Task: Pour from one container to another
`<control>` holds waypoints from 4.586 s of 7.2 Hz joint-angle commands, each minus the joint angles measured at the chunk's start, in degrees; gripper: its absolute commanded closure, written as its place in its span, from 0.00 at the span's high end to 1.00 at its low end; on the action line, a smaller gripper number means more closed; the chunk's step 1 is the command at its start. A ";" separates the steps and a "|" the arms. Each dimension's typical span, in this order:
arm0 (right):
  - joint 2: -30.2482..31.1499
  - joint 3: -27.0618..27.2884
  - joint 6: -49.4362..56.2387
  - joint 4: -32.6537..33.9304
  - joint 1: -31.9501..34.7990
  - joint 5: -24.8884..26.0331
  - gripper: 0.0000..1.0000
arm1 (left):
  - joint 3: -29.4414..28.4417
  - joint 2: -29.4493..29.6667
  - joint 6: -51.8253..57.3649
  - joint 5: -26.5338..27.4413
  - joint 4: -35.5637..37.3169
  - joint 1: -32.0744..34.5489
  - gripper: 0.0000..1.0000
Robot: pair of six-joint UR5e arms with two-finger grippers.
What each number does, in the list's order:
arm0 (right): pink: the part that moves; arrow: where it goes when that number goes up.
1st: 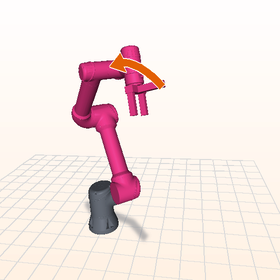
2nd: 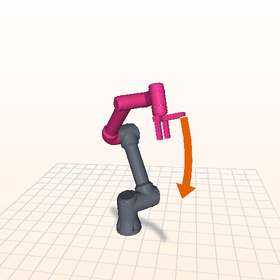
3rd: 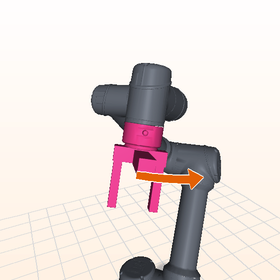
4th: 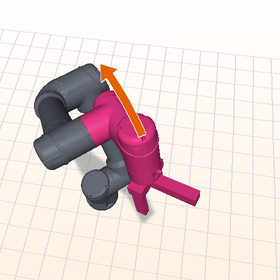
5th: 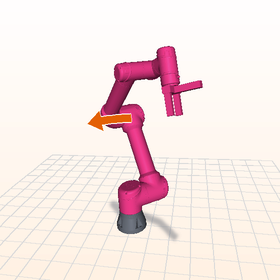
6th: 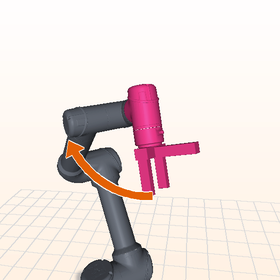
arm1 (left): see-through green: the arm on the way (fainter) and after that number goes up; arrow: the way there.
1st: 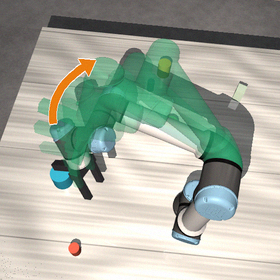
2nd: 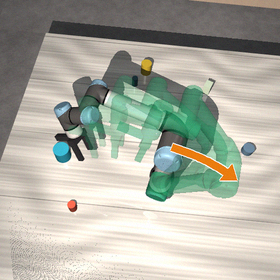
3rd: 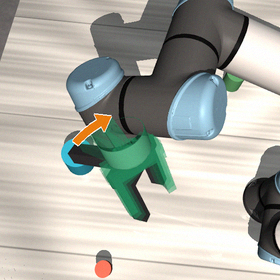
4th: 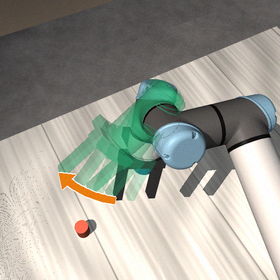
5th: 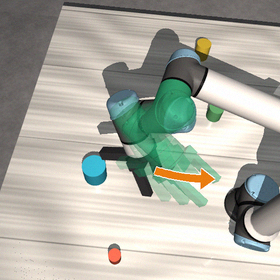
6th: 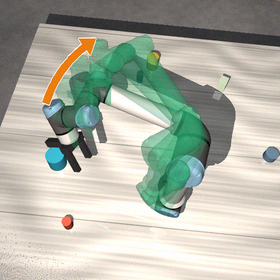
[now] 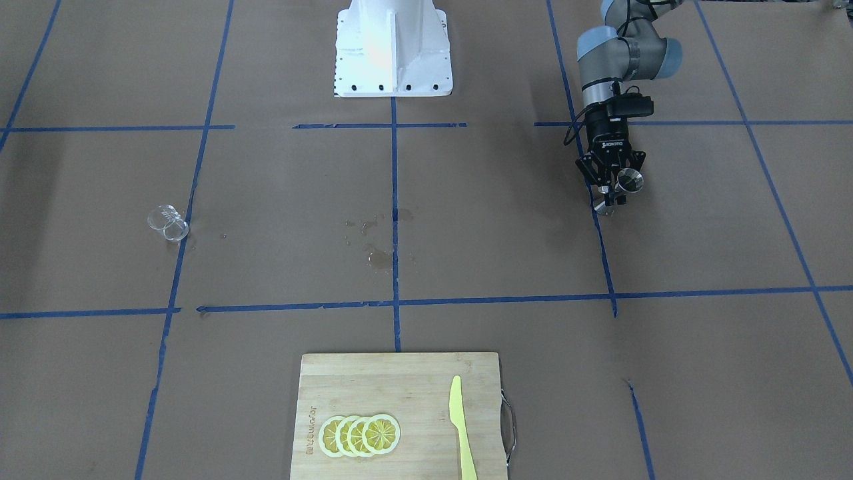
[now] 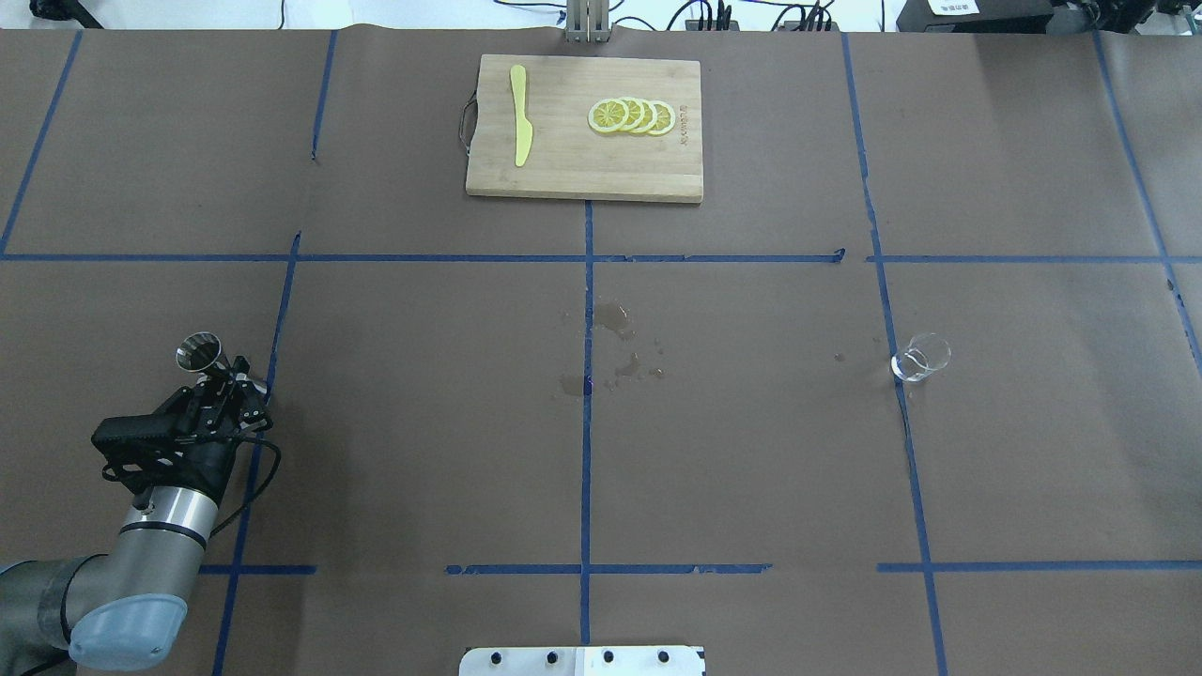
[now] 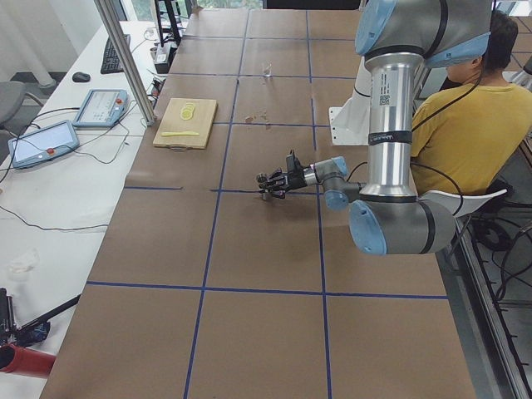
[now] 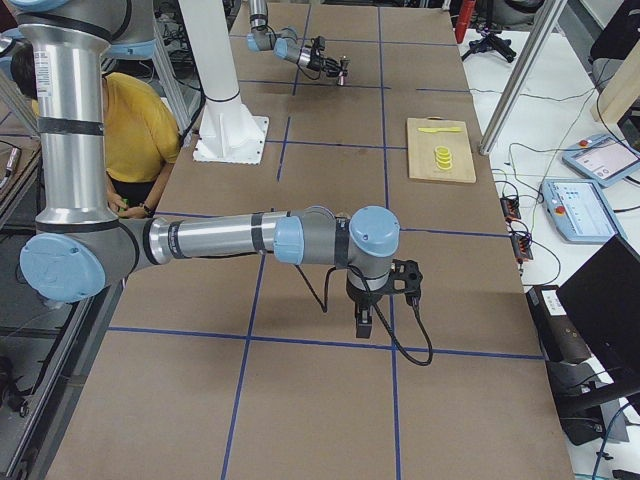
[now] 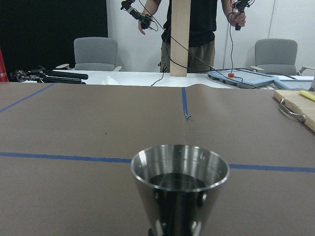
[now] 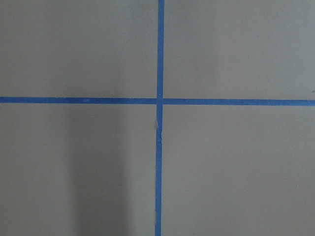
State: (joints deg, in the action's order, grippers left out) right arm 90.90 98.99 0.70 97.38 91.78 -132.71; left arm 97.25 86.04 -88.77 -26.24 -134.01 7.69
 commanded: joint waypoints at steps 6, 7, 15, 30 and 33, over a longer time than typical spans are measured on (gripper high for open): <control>0.33 -0.03 0.09 0.00 0.15 0.00 1.00 | -0.13 0.00 0.00 0.32 -0.46 -0.22 0.36; 0.33 -0.03 0.09 0.00 0.15 0.00 1.00 | -0.13 0.00 0.00 0.32 -0.46 -0.31 0.37; 0.33 -0.03 0.09 0.00 0.15 0.00 1.00 | -0.13 0.00 0.00 0.75 -0.55 -0.57 1.00; 0.33 0.06 -0.09 0.00 0.24 0.00 1.00 | -0.93 -2.81 54.03 14.14 -59.80 -0.57 1.00; 0.15 -0.12 -0.09 0.00 0.24 0.00 1.00 | 1.96 -3.08 61.50 1.23 -61.03 3.71 1.00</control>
State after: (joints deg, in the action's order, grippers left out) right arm 91.13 99.01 0.62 97.38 92.02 -132.71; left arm 97.98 83.03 -30.17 -20.03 -195.56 8.88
